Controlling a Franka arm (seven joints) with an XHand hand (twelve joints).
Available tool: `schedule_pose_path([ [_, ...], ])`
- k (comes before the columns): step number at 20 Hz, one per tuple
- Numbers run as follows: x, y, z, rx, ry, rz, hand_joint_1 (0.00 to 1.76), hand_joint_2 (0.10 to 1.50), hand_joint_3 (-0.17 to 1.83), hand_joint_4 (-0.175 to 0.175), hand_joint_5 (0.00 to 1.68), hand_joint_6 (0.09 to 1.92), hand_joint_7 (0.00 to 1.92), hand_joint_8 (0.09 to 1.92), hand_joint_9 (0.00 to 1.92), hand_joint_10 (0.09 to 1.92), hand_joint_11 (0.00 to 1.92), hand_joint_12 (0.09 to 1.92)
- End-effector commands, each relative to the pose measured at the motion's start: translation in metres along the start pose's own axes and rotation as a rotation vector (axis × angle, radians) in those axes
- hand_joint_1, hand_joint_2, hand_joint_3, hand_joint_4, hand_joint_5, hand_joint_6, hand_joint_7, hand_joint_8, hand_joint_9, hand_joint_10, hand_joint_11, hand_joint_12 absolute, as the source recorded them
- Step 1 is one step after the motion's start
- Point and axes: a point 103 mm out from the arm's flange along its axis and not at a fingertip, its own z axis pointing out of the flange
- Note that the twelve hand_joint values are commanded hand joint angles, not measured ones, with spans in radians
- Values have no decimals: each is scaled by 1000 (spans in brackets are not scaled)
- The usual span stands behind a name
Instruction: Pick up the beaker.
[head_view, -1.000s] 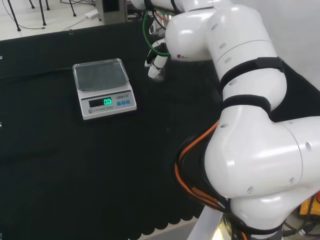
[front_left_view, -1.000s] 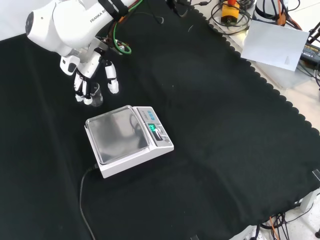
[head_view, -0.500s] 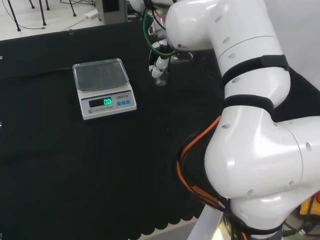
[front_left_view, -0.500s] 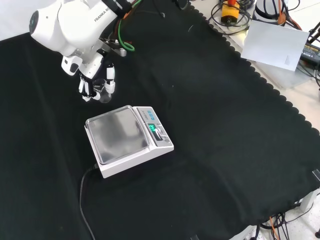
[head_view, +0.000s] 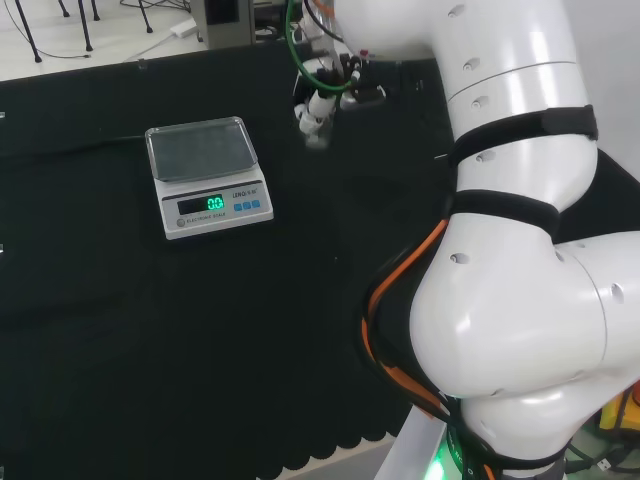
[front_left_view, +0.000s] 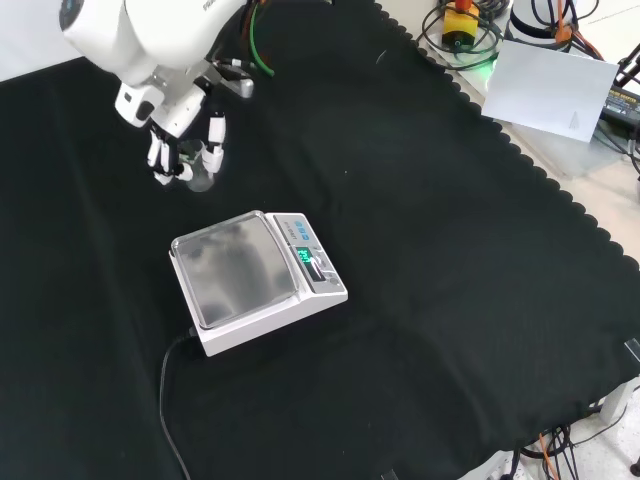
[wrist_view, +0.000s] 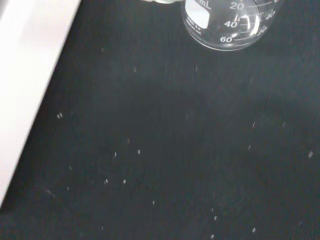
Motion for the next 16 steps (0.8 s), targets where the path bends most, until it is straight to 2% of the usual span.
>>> schedule_pose_path([
  [1,14,-25,-46,-26,-84,-32,1106,1252,-12,-175,735,1360,524,1062,864,913,931,900],
  [5,24,-47,-76,-18,-109,-43,1107,1249,-11,-175,738,1357,530,1068,869,923,931,904],
  [8,42,-57,-92,-14,-134,-57,1108,1248,-11,-175,741,1353,537,1072,871,930,931,907],
  [12,51,-80,-108,-17,-149,-77,1109,1245,-10,-175,745,1349,546,1075,873,937,933,910],
  [16,59,-95,-116,-32,-179,-70,1110,1243,-10,-175,749,1344,551,1076,875,941,936,912],
])
